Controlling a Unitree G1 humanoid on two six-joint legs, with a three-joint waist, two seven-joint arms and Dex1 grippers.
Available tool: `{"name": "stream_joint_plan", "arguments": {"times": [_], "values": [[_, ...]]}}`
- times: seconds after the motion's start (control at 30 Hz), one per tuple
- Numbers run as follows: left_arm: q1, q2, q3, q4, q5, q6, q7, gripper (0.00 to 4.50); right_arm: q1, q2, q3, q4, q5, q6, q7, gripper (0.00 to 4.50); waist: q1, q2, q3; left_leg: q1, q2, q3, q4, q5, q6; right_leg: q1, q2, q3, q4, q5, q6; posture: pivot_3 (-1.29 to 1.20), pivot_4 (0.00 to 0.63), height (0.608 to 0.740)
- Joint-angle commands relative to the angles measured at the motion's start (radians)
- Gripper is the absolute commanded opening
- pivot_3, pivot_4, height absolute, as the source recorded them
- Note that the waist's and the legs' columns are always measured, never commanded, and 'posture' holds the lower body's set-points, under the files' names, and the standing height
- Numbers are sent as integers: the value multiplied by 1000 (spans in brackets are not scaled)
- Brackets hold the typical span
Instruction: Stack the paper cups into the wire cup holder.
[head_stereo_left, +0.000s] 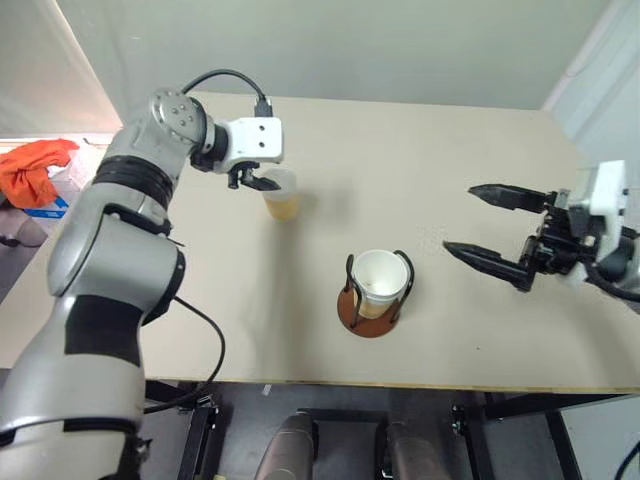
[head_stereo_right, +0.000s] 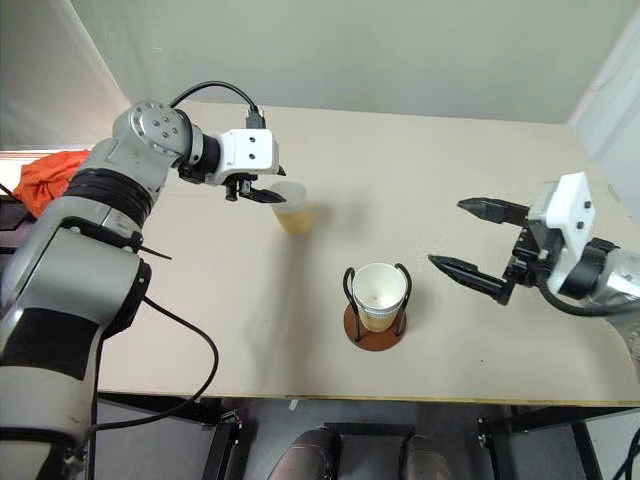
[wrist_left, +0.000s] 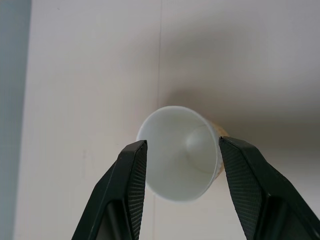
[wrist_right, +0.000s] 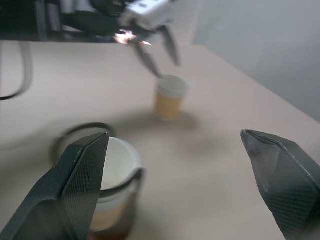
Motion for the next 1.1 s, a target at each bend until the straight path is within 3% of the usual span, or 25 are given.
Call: {"name": "stream_joint_plan", "arguments": {"times": [0.03,0.17,0.4,0.6,0.87,1.1], "values": [[6,0,54,2,47,34,-11,2483,8,9,-16,-58,2,5,-29,4500,-1,0,0,-1,0,-1,0,0,0,-2,-2,1,0,0,1,0,150,740],[29,-9,95,5,80,71,-60,2483,37,14,-36,-92,10,23,-54,4500,-6,0,0,-2,-3,1,0,-1,2,-3,-4,2,-1,-1,3,0,150,740],[68,-42,145,9,138,90,32,2483,77,12,-94,-149,62,65,-92,4500,-5,0,0,-2,-7,3,2,0,6,-1,-7,3,-1,1,7,0,150,740],[87,-77,108,15,262,90,287,2483,112,5,-136,-182,89,88,-111,4500,-7,0,0,-1,-8,2,2,1,8,0,-8,4,-1,4,8,0,150,740],[94,-82,145,23,290,90,282,23,125,3,-135,-184,79,83,-116,4500,-8,0,0,0,-9,3,2,6,7,0,-6,4,0,5,8,0,150,740],[75,-55,201,14,256,65,96,23,99,-5,-109,-146,55,62,-93,4500,-7,0,0,-1,-9,1,2,6,8,0,-8,5,-1,5,9,0,150,740]]}}
